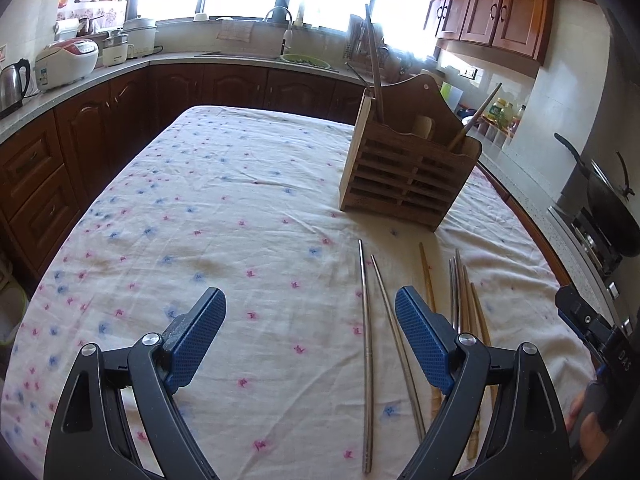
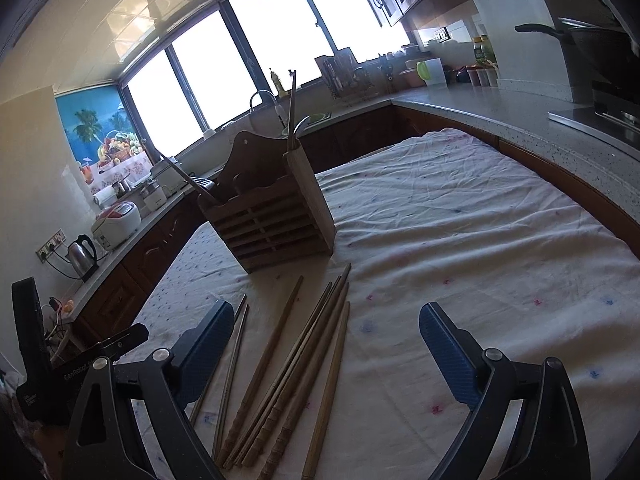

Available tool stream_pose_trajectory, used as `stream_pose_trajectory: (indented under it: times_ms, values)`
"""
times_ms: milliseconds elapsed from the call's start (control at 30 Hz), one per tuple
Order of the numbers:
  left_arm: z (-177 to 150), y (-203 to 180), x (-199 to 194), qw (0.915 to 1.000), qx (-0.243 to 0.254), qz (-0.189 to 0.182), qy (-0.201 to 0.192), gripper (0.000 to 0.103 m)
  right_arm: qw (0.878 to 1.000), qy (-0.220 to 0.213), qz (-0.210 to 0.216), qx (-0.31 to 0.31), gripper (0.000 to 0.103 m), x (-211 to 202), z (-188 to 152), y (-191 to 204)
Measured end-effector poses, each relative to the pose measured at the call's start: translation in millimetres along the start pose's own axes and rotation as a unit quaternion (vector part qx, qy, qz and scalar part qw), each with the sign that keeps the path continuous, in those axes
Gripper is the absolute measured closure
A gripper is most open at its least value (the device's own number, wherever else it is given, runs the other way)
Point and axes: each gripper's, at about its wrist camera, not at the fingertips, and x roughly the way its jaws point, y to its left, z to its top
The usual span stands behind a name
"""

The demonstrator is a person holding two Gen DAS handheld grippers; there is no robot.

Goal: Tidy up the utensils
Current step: 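Open both tools and return over the remaining chopsticks, then grasp a metal chopstick with the left tool while the right tool grasps a wooden one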

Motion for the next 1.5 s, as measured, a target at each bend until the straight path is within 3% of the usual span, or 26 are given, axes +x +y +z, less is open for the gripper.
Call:
stream_pose_trajectory:
  times_ms: [167,400,700,800,1000,1333,1500]
  values:
    - [-2.1,-3.3,10.3,0.9997,0.013,0.003,0.018,0.015,1.0,0.023,-0.008,-0.013,0.015,10.4,-5.7,3.2]
    - [-4.4,-13.8,32.1,0.9977,0.038,-0.004,0.057,0.036,0.997,0.067,-0.025,-0.027,0.039,28.7,-11.1,3.1]
    - [3.9,-29.1,58.8,0.9933,0.065,-0.011,0.095,0.044,0.989,0.128,-0.044,-0.051,0.061,57.7,-17.6,6.3]
    - [9.4,-34.0,71.6,0.9916,0.074,-0.015,0.106,0.049,0.984,0.156,-0.057,-0.061,0.073,72.2,-20.9,5.7]
    - [17.4,-45.0,104.3,0.9863,0.091,-0.022,0.136,0.065,0.979,0.166,-0.074,-0.089,0.082,89.5,-13.7,7.9]
    - [17.6,-65.0,118.8,0.985,0.14,0.008,0.101,0.068,0.976,0.162,-0.087,-0.115,0.086,108.5,-6.1,12.7]
    - [15.7,-68.3,115.2,0.9844,0.145,0.001,0.1,0.089,0.977,0.162,-0.084,-0.107,0.09,108.8,-4.1,9.8]
